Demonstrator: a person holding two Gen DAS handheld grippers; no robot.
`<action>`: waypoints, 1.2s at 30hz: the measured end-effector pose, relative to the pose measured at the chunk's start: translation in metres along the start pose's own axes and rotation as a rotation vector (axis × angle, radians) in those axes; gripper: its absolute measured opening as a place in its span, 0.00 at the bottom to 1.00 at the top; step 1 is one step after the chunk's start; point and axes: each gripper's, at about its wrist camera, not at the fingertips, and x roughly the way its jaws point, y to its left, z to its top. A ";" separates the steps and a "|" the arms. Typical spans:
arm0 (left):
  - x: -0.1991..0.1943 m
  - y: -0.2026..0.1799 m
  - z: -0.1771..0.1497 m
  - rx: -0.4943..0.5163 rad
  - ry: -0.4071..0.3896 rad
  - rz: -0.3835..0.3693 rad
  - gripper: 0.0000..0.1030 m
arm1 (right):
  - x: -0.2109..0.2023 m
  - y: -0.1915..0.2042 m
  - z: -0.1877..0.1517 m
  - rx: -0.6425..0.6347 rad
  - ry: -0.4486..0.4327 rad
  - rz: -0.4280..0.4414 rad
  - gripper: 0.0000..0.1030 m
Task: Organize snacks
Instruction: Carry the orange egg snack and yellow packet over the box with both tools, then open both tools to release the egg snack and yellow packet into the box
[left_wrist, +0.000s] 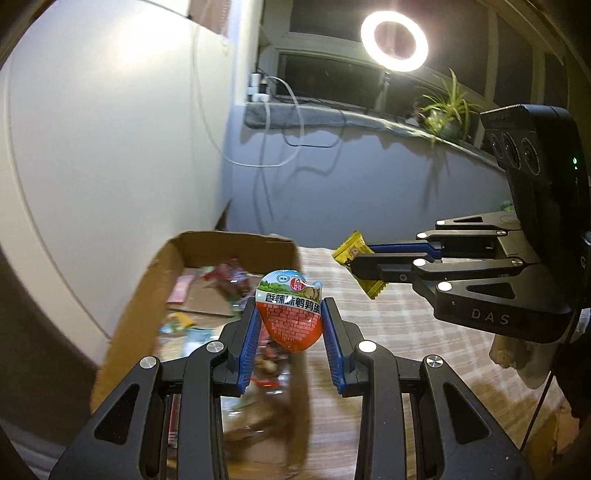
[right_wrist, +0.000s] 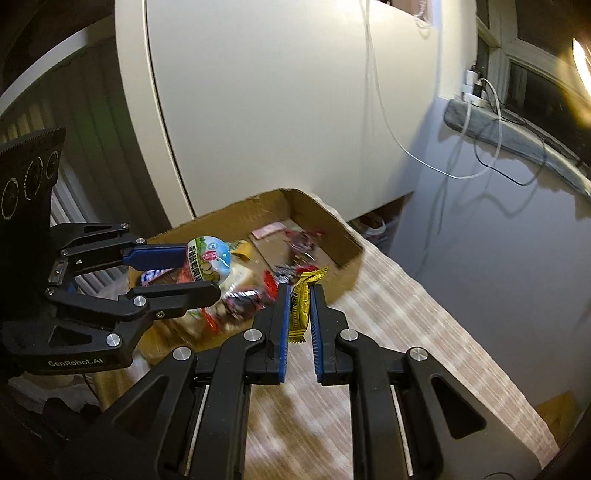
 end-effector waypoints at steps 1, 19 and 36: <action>-0.001 0.005 0.000 -0.004 -0.001 0.006 0.30 | 0.003 0.003 0.003 -0.001 -0.001 0.005 0.10; 0.020 0.047 0.002 -0.052 0.022 0.048 0.30 | 0.067 0.019 0.040 -0.010 0.041 0.037 0.10; 0.031 0.060 0.003 -0.070 0.032 0.078 0.36 | 0.093 0.004 0.049 0.029 0.044 0.012 0.39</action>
